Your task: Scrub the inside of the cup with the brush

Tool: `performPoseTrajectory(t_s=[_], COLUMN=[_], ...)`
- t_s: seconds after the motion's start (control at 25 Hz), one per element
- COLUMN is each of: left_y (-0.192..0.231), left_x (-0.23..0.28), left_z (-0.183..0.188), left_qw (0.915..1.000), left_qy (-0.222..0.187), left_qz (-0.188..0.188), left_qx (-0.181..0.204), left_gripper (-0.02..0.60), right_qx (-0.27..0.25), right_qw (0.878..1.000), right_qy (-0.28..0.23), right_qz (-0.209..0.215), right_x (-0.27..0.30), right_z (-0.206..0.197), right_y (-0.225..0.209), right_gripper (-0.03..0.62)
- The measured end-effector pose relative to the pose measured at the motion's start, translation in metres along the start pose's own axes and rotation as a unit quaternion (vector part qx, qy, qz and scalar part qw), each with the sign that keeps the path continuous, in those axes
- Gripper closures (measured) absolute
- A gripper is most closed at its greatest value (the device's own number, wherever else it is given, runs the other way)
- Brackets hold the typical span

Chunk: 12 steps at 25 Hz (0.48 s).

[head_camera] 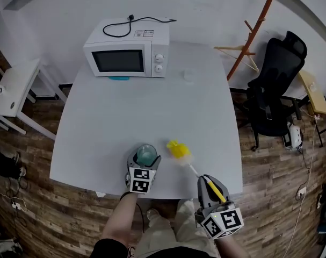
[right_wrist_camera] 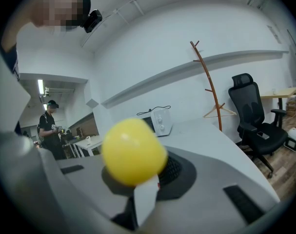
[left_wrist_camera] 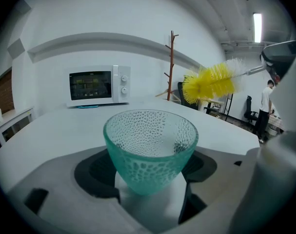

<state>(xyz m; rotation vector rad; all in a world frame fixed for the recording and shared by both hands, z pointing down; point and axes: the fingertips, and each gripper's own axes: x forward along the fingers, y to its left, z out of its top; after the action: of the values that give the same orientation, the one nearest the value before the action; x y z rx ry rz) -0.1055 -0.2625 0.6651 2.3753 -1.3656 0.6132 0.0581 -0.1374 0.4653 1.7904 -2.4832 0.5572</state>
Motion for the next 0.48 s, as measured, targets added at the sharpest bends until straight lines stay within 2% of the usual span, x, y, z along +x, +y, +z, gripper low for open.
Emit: performPoseTrajectory(t_s=[0.28,0.48], left_y=[-0.001,0.004], left_x=[-0.019,-0.041], left_z=[0.017,0.024], left_qw=[0.9994,0.9974], left_qy=[-0.017,-0.014], left_qz=[-0.001,0.006], left_qx=[0.03,0.071], left_gripper=[0.193,0.193], right_qx=[-0.004,-0.008], right_qw=[1.0,0.999], right_qy=[-0.007,-0.011], right_qz=[0.01,0.034], right_x=[-0.006,-0.011], right_z=[0.004,0.008], right_y=[0.012,0.032], right_gripper=[0.545,0.545])
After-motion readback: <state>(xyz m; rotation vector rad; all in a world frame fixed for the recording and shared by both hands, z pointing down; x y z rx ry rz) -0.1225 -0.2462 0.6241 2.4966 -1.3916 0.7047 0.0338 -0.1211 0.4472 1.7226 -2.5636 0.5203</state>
